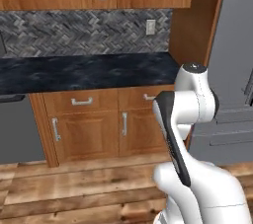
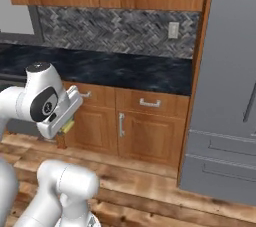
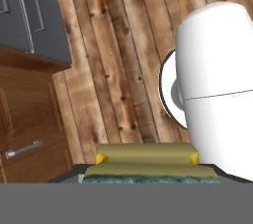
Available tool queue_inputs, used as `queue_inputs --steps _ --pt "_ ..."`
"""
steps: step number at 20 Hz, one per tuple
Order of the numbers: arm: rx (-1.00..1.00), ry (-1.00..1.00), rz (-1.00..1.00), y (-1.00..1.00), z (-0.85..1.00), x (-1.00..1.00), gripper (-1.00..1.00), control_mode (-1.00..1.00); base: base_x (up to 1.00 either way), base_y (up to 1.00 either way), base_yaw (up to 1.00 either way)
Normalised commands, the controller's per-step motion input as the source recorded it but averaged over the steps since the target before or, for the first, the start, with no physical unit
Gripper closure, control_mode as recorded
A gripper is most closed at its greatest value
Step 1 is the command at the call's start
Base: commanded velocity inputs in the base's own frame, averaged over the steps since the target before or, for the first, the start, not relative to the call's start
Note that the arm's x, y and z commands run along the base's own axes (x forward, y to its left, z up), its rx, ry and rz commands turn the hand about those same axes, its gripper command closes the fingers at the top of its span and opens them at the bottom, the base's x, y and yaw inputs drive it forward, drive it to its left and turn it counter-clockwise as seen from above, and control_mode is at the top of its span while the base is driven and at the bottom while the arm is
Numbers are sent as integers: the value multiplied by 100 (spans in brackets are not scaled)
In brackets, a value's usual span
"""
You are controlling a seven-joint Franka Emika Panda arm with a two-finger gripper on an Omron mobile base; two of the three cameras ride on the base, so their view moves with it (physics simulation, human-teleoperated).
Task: Restock the sink supplies by placing the sponge and soap dispenser on the counter and next to the sink. Make sure the soap dispenser is upright.
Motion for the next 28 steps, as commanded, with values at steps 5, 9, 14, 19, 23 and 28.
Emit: queue_inputs --steps 5,9,14,19,23,28 --pt "0 0 0 0 0 0 100 100 84 100 0" --pt "0 0 0 0 0 0 100 100 14 100 0" --pt "0 0 0 0 0 0 100 100 0 100 0" --pt "0 0 0 0 0 0 100 100 1 100 0" --pt "0 0 0 0 0 0 100 100 18 100 0" --pt "0 0 0 0 0 0 100 100 37 100 0"
